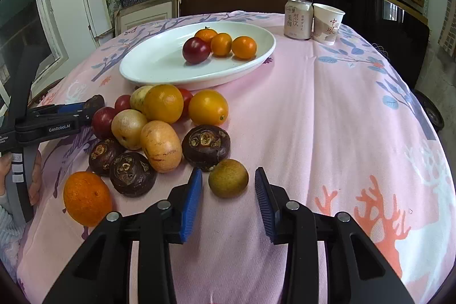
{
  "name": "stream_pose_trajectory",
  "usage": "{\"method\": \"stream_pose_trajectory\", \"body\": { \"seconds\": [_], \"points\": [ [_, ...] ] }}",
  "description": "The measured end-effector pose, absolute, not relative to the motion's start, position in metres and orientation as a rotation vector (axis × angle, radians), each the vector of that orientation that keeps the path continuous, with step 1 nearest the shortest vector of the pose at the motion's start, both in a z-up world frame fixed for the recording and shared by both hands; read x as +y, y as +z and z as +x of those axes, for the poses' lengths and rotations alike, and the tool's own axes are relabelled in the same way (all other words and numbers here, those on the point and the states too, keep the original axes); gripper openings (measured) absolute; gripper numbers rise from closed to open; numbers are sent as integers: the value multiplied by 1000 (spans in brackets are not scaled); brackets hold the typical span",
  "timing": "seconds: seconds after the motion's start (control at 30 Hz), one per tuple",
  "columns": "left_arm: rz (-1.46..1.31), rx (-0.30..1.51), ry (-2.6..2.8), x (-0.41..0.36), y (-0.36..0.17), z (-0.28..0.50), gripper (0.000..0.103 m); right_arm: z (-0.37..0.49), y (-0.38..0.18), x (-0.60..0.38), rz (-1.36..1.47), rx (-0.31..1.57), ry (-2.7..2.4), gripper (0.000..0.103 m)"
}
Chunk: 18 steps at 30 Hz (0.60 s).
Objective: Organize fruits
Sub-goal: 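Grasp a dark brown fruit with the left tool while the right tool grasps a small yellow-green fruit, then place both fruits on the white plate and open both tools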
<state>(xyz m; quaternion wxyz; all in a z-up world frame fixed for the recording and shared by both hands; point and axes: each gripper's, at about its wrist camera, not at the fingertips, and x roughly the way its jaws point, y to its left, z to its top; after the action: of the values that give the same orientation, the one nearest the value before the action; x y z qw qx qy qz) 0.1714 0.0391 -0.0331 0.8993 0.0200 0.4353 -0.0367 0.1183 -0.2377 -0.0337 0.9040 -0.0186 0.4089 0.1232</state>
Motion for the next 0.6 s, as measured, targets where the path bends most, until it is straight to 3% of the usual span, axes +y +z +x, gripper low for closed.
{"method": "stream_pose_trajectory", "body": {
  "seconds": [0.07,0.1,0.17,0.6],
  "points": [
    [38,900,-77,39,-33,171,55,120,-36,-235,-50,855,260,35],
    [30,896,-86,39,-32,170,48,121,-37,-234,-50,861,260,34],
    [32,892,-90,37,-32,169,43,124,-38,-238,-26,873,262,29],
    [14,774,-116,22,6,153,43,123,-20,-259,91,797,266,29]
  ]
}}
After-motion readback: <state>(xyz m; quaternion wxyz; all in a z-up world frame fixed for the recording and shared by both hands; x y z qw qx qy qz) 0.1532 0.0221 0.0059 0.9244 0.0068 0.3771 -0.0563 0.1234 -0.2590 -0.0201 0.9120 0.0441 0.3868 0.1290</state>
